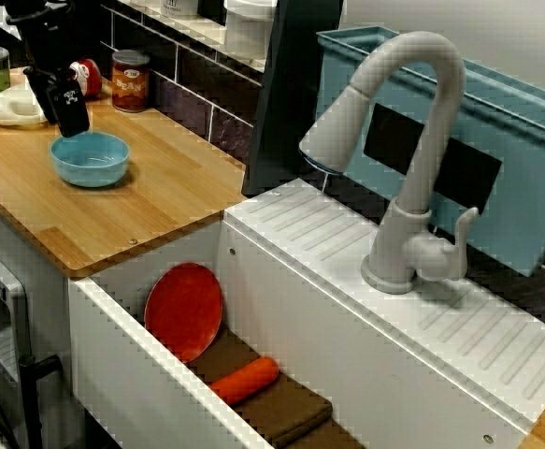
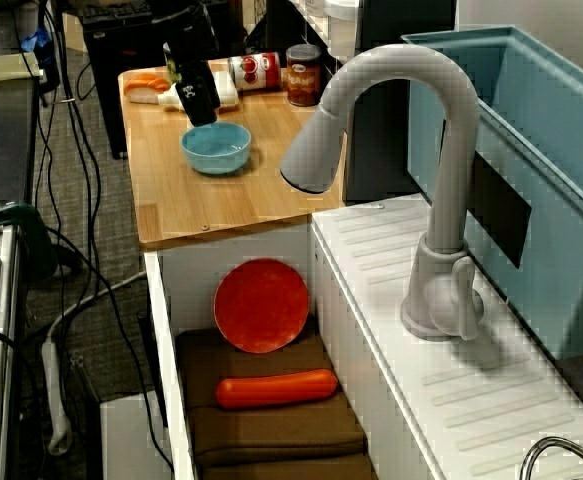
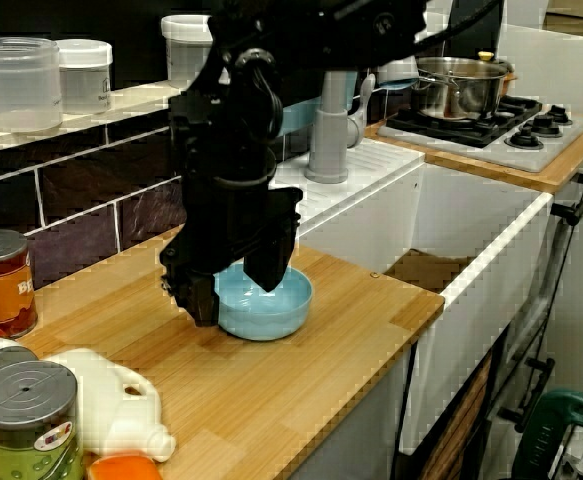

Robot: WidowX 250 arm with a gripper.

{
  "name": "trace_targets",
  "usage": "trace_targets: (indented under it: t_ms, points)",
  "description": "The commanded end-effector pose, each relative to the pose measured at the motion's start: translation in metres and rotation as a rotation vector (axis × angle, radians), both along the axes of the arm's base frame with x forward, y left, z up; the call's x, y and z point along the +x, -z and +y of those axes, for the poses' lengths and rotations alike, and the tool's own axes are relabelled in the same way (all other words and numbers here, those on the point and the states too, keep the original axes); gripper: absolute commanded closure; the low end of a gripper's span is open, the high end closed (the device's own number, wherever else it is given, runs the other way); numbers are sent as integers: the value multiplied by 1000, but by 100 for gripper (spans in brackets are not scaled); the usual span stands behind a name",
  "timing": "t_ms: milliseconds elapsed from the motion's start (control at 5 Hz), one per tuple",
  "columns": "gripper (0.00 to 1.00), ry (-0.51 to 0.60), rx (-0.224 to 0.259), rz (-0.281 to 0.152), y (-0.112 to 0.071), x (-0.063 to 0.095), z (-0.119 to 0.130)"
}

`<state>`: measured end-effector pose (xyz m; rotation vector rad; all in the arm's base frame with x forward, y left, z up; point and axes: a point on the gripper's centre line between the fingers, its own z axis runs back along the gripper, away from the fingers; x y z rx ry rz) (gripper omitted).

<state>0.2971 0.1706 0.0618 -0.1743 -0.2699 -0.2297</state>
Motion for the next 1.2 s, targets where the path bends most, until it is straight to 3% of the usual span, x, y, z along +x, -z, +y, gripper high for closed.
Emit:
trace_targets:
  t_ms: [0, 800, 1000]
  points:
    - [0, -28, 15, -61, -15, -3, 3]
    - [0, -51, 33, -38, 13, 3, 1]
    - [100, -57, 30, -20, 17, 6, 2]
